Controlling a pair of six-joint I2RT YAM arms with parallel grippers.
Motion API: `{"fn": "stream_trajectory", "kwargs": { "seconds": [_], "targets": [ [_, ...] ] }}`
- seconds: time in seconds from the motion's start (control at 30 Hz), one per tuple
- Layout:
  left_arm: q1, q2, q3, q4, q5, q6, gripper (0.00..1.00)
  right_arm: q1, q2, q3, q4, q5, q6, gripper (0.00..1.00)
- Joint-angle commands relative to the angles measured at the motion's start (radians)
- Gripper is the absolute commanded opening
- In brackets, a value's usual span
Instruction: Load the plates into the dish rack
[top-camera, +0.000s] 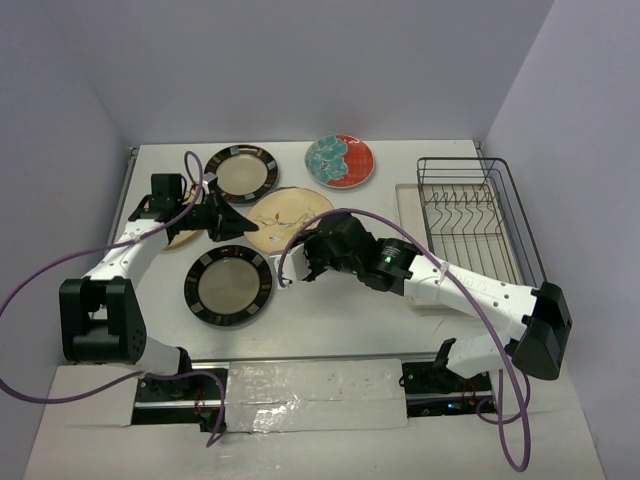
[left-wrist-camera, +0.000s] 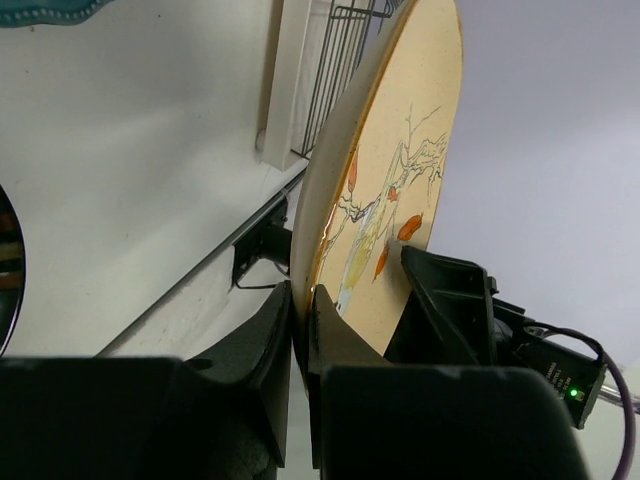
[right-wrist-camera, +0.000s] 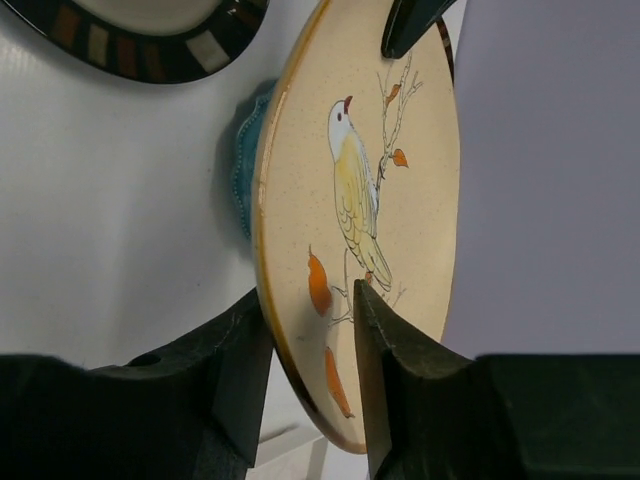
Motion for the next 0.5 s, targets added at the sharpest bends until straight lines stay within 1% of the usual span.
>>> {"fn": "stream_trajectory", "kwargs": {
  "seconds": [0.0,0.03,0.07,0.13,0.2,0.23,0.3,0.33,0.37,0.4,0.43,0.47],
  "targets": [
    [-0.007,-0.053,0.012,0.134,0.151,-0.091,0.0,0.004,-0.007,0.016,0.073,0.019,0.001,0.43],
    [-0.007,-0.052,0.003,0.145,0.157,-0.098,0.0,0.004,-0.012,0.013,0.076,0.016,0.001,0.4],
    [-0.007,-0.05,-0.001,0.153,0.158,-0.117,0.0,0.004,-0.017,0.01,0.077,0.01,-0.005,0.34],
    [-0.007,-0.05,-0.024,0.203,0.174,-0.155,0.0,0.004,-0.021,0.005,0.071,0.006,-0.007,0.28],
    [-0.007,-0.055,-0.044,0.254,0.177,-0.183,0.04,0.002,-0.026,0.007,0.067,0.006,-0.002,0.07],
    [-0.007,-0.058,-0.049,0.262,0.181,-0.195,0.1,0.002,-0.029,0.004,0.08,0.006,0.006,0.0],
    [-0.007,-0.058,-0.047,0.265,0.181,-0.192,0.29,0.002,-0.035,0.008,0.07,0.006,0.015,0.0],
    [-0.007,-0.055,-0.047,0.268,0.185,-0.192,0.47,0.004,-0.038,0.013,0.065,0.006,0.021,0.0],
    [-0.008,-0.055,-0.044,0.269,0.183,-0.189,0.62,0.001,-0.041,0.022,0.062,0.006,0.036,0.0],
    [-0.007,-0.055,-0.037,0.266,0.178,-0.183,0.74,0.001,-0.046,0.027,0.051,-0.019,0.041,0.0],
    [-0.005,-0.056,-0.028,0.239,0.171,-0.152,0.99,-0.001,-0.05,0.031,0.038,-0.028,0.048,0.0],
    [-0.001,-0.057,0.001,0.205,0.139,-0.12,0.99,-0.004,-0.056,0.039,0.031,-0.033,0.064,0.0]
  ]
}}
